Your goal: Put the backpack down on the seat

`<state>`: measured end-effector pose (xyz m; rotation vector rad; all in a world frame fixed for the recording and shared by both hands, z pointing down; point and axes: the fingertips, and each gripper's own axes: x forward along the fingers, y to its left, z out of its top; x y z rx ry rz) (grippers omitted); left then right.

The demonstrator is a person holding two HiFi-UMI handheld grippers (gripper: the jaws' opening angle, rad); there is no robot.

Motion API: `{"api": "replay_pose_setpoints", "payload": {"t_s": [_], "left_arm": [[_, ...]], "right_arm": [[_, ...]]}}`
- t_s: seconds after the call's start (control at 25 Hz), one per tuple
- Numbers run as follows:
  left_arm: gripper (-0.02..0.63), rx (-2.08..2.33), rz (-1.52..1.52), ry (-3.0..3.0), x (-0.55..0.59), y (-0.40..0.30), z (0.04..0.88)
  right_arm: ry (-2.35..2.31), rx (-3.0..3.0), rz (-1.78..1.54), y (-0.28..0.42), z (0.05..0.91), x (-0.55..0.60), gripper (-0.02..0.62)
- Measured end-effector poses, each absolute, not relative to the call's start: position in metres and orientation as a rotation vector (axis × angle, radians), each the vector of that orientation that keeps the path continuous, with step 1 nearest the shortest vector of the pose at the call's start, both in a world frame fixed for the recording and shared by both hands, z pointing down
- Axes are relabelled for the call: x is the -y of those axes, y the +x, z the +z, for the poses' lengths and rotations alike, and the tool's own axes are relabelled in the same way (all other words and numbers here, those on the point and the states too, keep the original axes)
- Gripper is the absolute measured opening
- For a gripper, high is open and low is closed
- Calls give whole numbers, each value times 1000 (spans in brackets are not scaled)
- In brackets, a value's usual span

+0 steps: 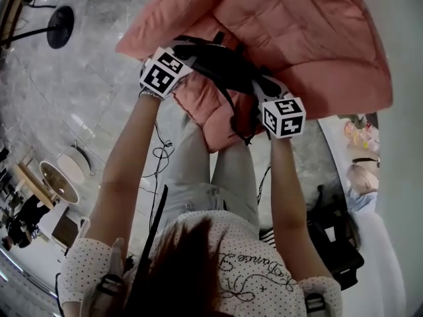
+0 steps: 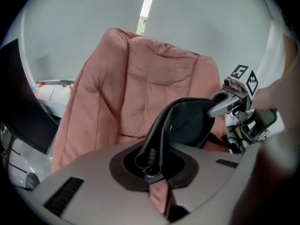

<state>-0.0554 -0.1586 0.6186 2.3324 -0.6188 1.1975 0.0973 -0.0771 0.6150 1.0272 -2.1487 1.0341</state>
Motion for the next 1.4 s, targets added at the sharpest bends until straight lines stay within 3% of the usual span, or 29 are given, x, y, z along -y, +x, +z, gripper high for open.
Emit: {"api": "replay_pose_setpoints", "payload": {"t_s": [0.64,0.88,0.96,1.08,1.24,1.4], "left_arm": [[45,565,1276,2263,174,-56,717],[91,664,1349,2304,176,-63,723],[127,687,1363,2308,176,-67,725],[231,697,1395,2321,173,-71,725],[257,723,1398,2291,166,-79,722],[272,753,1364,2281,164,-84,715]], "right_arm": [[995,2040,1144,85,692,67,58],[987,2053,1147,81,693,70,64],[971,2057,1158,79,694,71,72],[958,2044,1171,78,694,69,109],[945,2030,1168,77,693,68,150],[935,2034,1147,73,689,66,143]]}}
